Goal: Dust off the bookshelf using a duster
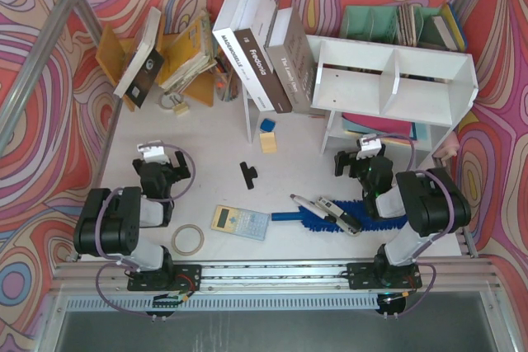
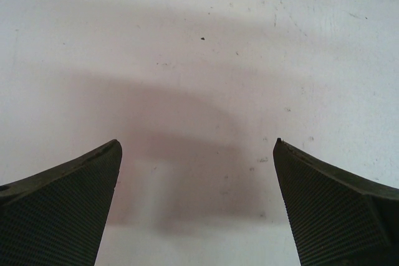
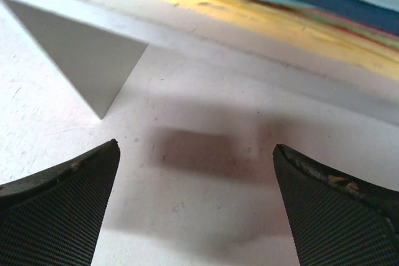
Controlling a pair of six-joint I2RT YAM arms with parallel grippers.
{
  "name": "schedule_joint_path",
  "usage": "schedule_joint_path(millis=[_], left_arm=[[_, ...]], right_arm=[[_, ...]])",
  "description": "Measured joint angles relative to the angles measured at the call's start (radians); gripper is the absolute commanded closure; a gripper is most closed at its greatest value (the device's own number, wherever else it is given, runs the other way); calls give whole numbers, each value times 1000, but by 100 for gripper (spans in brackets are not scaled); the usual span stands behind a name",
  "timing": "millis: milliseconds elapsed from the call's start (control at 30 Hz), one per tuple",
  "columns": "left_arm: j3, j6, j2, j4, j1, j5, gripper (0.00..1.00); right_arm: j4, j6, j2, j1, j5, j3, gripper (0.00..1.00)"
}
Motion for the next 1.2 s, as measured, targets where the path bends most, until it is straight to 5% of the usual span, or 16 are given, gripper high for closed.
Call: schedule_joint_path(millis=[267,500,667,900,1033,1200], left_arm=[[-111,43,-123,119,-87,-85,1],[-117,78,-451,-5,-222,-232,2],[-99,32,-727,-204,-288,-300,2],[-46,-214,-1068,-539,-297,-375,2],[14,-475,-1197,-819,-298,-515,1],[97,-602,-1320,-1073,-298,-540,2]], right_arm=[[40,-44,-141,40,-26,-79,1],[-6,-64,-369,182,-7,-159,1],[-209,-70,-586,272,-8,-151,1],[-549,30,-870,280,-19,-47,1],[-761,161,-927,280,34,79,1],[-921,290,-969,281,72,163,1]])
